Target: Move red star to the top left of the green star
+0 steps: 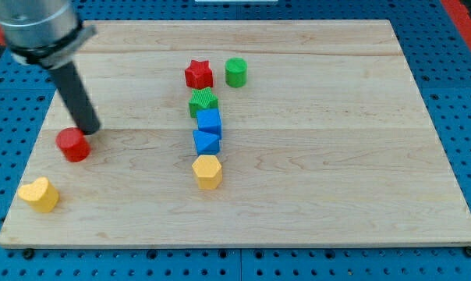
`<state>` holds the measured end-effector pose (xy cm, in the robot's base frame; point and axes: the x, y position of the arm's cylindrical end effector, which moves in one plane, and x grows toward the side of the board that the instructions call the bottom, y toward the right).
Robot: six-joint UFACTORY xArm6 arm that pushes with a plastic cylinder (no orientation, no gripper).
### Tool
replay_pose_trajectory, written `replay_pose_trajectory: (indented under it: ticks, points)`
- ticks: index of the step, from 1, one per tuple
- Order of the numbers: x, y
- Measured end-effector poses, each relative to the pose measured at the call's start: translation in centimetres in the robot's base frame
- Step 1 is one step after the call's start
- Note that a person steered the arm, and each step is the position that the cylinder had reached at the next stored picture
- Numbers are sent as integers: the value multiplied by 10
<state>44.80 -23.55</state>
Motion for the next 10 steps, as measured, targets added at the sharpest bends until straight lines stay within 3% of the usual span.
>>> replay_pose_trajectory:
  ticks: [2,3,4,5,6,8,10]
  points:
    - [27,-19]
    - [-4,-16]
    - [-71,9]
    - [-131,94]
    - [-162,136]
    - [-162,211]
    - [-120,147]
